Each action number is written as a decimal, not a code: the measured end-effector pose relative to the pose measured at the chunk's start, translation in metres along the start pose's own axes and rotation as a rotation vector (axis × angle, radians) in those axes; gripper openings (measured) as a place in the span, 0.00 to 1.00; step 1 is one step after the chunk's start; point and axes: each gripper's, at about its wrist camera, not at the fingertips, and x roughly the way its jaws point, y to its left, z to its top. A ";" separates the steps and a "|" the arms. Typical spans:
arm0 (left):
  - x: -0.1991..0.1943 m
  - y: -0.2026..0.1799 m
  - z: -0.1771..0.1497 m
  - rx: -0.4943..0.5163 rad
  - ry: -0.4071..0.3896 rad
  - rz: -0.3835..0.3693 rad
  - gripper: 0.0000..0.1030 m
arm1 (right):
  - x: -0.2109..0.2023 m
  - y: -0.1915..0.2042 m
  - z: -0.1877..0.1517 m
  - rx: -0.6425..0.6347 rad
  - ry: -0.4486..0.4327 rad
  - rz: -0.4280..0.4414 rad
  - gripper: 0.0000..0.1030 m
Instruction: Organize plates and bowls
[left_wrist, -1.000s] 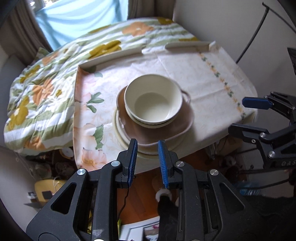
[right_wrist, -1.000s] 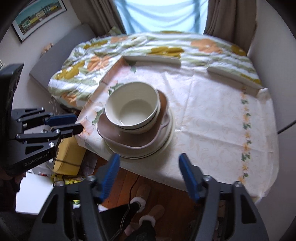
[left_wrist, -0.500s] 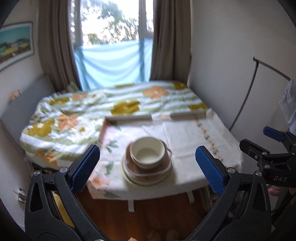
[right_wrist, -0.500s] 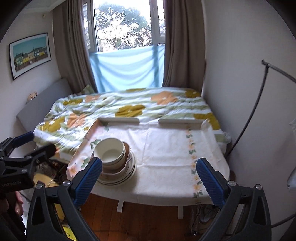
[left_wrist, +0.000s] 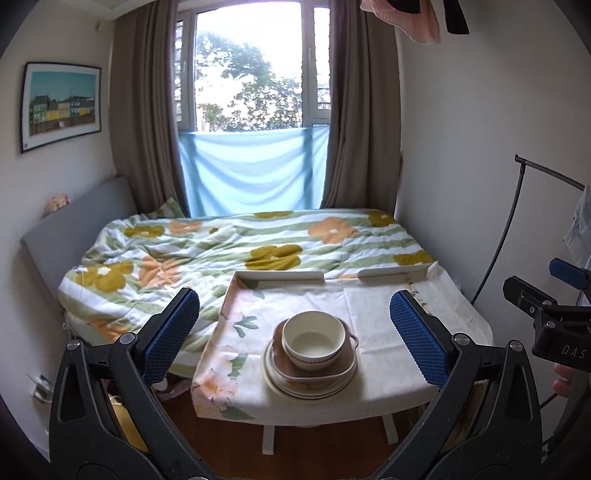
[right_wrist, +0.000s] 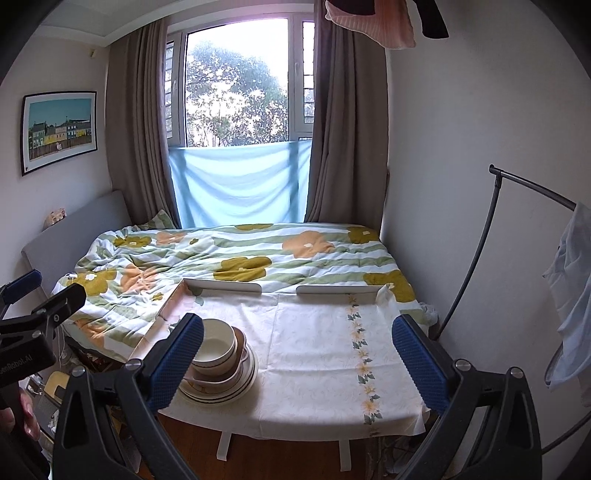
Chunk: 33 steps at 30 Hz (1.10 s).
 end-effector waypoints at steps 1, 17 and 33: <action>0.000 -0.001 0.000 0.004 -0.001 0.003 1.00 | 0.000 -0.001 0.000 0.000 0.000 -0.001 0.99; -0.006 -0.004 0.003 0.001 -0.025 0.006 1.00 | 0.003 -0.004 0.003 0.010 -0.008 0.000 0.99; -0.005 -0.006 0.003 0.003 -0.025 0.012 1.00 | 0.005 -0.004 0.004 0.012 -0.005 -0.001 0.99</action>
